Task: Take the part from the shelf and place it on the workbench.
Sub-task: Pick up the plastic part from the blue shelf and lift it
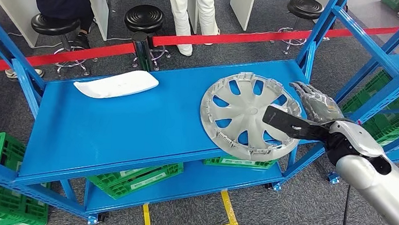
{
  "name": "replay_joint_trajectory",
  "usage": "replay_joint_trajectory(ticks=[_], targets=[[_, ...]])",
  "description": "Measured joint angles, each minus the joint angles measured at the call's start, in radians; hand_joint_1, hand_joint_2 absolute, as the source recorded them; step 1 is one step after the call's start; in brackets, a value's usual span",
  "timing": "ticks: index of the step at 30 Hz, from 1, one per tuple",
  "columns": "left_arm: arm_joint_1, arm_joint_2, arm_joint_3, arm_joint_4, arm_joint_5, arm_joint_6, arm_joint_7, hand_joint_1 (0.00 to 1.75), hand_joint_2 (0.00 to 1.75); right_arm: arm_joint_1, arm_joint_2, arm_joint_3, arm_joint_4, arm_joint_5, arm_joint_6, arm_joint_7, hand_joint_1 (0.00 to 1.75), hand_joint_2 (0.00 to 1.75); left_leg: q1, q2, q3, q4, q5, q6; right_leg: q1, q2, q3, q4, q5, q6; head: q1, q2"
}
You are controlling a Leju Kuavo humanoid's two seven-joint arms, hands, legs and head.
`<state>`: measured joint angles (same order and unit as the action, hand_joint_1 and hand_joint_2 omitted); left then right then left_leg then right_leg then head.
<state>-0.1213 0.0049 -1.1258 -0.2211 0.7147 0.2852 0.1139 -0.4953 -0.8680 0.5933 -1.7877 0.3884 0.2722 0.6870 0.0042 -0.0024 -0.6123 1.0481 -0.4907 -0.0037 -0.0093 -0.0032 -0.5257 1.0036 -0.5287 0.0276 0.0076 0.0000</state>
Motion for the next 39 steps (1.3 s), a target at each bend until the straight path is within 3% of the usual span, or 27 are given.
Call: replay_joint_trajectory(ticks=[3, 8, 22, 39], targets=[[0.0, -0.005, -0.003, 0.001, -0.022, -0.015, 0.009, 0.0, 0.0, 0.005, -0.027, 0.025, 0.014, 0.013, 0.035, -0.005, 0.0, 1.75, 0.0, 0.001, 0.0, 0.0, 0.0, 0.0, 0.0, -0.001, 0.0, 0.0, 0.0, 0.0, 0.001, 0.0], [-0.001, -0.006, -0.003, 0.003, -0.03, -0.016, -0.001, 0.0, 0.0, 0.005, -0.017, 0.077, 0.026, 0.018, 0.044, -0.034, 0.0, 1.75, 0.0, 0.005, 0.0, 0.0, -0.001, 0.001, 0.0, 0.0, 0.0, 0.0, 0.0, 0.0, 0.0, 0.0], [-0.002, -0.024, -0.003, 0.003, -0.017, -0.012, -0.017, 0.0, 0.0, -0.023, 0.082, 0.198, 0.058, -0.017, -0.002, -0.146, 0.0, 1.75, 0.0, 0.022, 0.002, -0.001, -0.003, 0.004, 0.0, 0.008, 0.0, 0.0, 0.0, 0.0, 0.0, 0.0], [-0.002, -0.033, -0.003, 0.004, -0.012, -0.012, -0.021, 0.0, 0.0, -0.055, 0.14, 0.289, 0.11, -0.022, -0.005, -0.16, 0.0, 1.75, -0.001, 0.021, 0.002, -0.001, -0.003, 0.004, 0.0, 0.009, 0.0, 0.0, 0.0, 0.0, 0.0, 0.0]])
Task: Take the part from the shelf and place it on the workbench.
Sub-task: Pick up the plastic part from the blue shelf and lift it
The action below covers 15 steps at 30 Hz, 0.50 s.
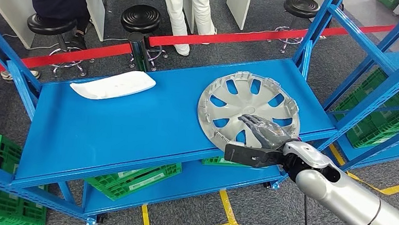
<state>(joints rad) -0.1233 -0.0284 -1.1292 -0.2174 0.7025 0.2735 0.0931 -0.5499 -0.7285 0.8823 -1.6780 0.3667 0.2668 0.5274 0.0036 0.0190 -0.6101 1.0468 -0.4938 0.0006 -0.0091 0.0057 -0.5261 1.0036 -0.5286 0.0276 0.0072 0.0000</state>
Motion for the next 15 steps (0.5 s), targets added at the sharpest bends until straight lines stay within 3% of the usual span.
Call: replay_joint_trajectory(ticks=[15], targets=[[0.0, -0.006, 0.0, 0.0, 0.014, 0.001, -0.001, 0.0, 0.0, -0.037, -0.007, 0.042, 0.093, -0.016, 0.039, 0.029, 0.0, 1.75, 0.0, -0.01, 0.0, 0.0, 0.0, 0.0, 0.0, -0.003, 0.0, 0.0, 0.0, 0.0, 0.0, 0.0]])
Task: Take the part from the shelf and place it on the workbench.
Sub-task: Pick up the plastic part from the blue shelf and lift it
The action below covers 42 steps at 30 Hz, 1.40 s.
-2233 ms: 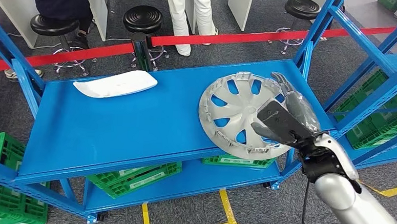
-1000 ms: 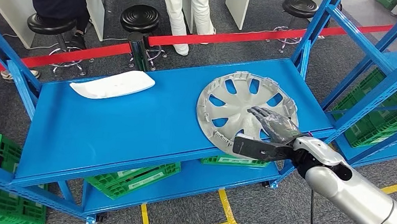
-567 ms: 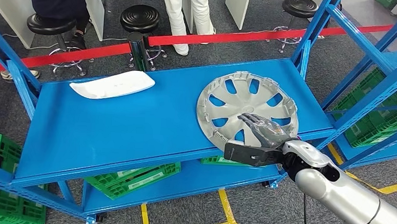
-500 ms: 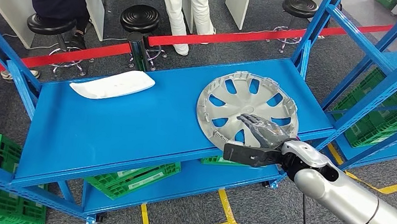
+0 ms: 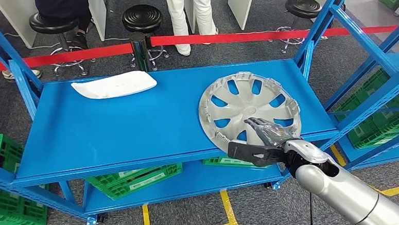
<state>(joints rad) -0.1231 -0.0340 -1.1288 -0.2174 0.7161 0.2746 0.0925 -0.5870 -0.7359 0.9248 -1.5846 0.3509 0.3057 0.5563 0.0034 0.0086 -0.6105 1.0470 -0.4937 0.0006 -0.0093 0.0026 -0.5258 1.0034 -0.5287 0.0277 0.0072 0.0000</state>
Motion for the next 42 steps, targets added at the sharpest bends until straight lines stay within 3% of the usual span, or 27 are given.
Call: replay_joint_trajectory(ticks=[22, 23, 26, 27, 42], targets=[[0.0, -0.003, 0.0, 0.0, 0.002, 0.0, -0.002, 0.0, 0.0, -0.016, 0.013, 0.097, 0.084, 0.038, 0.04, -0.009, 0.0, 1.75, 0.0, -0.001, 0.0, 0.0, 0.0, 0.0, 0.0, -0.002, 0.0, 0.0, 0.0, 0.0, 0.0, 0.0], [0.0, -0.003, 0.0, 0.0, 0.002, 0.0, -0.001, 0.0, 0.0, -0.016, 0.014, 0.098, 0.086, 0.038, 0.04, -0.01, 0.14, 1.75, 0.0, -0.001, 0.0, 0.0, 0.0, 0.0, 0.0, -0.002, 0.0, 0.0, 0.0, 0.0, 0.0, 0.0], [0.0, -0.003, 0.0, 0.0, 0.002, 0.0, 0.001, 0.0, 0.0, -0.016, 0.017, 0.099, 0.093, 0.039, 0.041, -0.012, 1.45, 1.75, 0.0, -0.001, 0.0, 0.0, 0.0, 0.0, 0.0, -0.002, 0.0, 0.0, 0.0, 0.0, 0.0, 0.0], [0.0, -0.003, 0.0, 0.0, 0.002, 0.0, 0.002, 0.0, 0.0, -0.016, 0.018, 0.099, 0.095, 0.039, 0.041, -0.012, 1.75, 1.75, 0.0, -0.001, 0.0, 0.0, 0.0, 0.0, 0.0, -0.002, 0.0, 0.0, 0.0, 0.0, 0.0, 0.0], [0.0, -0.003, 0.0, 0.0, 0.003, 0.003, 0.001, 0.0, 0.0, -0.036, 0.041, 0.115, 0.118, 0.042, 0.041, -0.026, 1.75, 1.75, 0.0, -0.001, 0.001, 0.0, 0.0, 0.0, 0.0, -0.002, 0.001, 0.0, 0.0, 0.0, -0.001, 0.0]])
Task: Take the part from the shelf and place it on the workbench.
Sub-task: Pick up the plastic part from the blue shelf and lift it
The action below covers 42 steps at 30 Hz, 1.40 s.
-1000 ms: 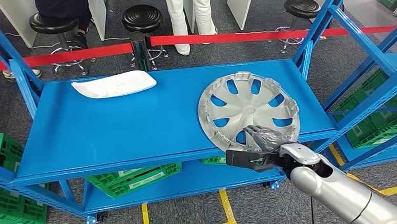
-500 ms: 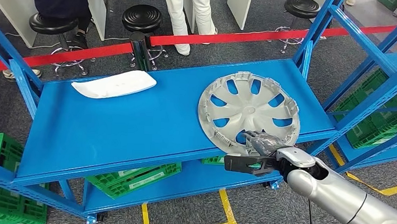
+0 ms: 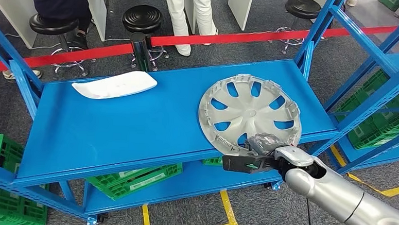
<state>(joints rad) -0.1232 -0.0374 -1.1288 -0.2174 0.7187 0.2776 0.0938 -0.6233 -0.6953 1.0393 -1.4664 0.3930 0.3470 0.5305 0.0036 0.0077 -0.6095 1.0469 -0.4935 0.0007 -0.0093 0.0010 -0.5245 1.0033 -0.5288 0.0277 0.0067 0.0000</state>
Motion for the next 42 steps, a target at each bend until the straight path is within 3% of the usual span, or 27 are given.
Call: replay_joint_trajectory(ticks=[13, 19, 28, 38, 42], targets=[[0.0, 0.0, 0.0, 0.0, 0.005, 0.013, -0.001, 0.0, 0.0, -0.003, 0.024, 0.007, 0.016, 0.021, -0.059, -0.04, 1.75, 1.75, 0.0, -0.001, 0.0, 0.0, 0.0, 0.0, 0.0, 0.0, 0.001, 0.0, 0.0, 0.0, 0.0, 0.0], [0.001, 0.001, 0.0, 0.0, 0.019, 0.019, -0.004, 0.0, 0.0, 0.019, 0.028, -0.04, 0.007, -0.045, -0.283, -0.106, 1.75, 1.75, 0.0, -0.001, 0.0, 0.0, 0.0, 0.0, 0.0, -0.001, 0.001, 0.0, 0.0, 0.0, 0.0, 0.0], [0.002, 0.001, 0.0, 0.0, 0.025, 0.021, -0.039, 0.0, 0.0, 0.145, 0.052, -0.274, -0.098, -0.225, -0.629, -0.293, 1.75, 1.75, 0.0, -0.005, -0.001, 0.0, 0.0, 0.0, 0.0, -0.004, 0.001, 0.0, -0.001, -0.001, 0.0, 0.0], [0.002, 0.001, 0.0, 0.0, 0.021, 0.027, -0.07, 0.0, 0.0, 0.273, 0.078, -0.503, -0.251, -0.266, -0.784, -0.397, 1.75, 1.75, -0.001, -0.005, -0.001, 0.0, 0.0, 0.0, 0.0, -0.004, 0.0, 0.0, -0.002, 0.0, -0.001, 0.0], [0.002, 0.001, 0.0, 0.0, 0.013, 0.029, -0.09, 0.0, 1.75, 0.316, 0.097, -0.573, -0.312, -0.318, -0.821, -0.461, 1.75, 1.75, -0.001, -0.005, -0.001, 0.0, 0.0, 0.0, 0.0, -0.004, 0.0, 0.0, -0.002, 0.0, -0.001, 0.0]])
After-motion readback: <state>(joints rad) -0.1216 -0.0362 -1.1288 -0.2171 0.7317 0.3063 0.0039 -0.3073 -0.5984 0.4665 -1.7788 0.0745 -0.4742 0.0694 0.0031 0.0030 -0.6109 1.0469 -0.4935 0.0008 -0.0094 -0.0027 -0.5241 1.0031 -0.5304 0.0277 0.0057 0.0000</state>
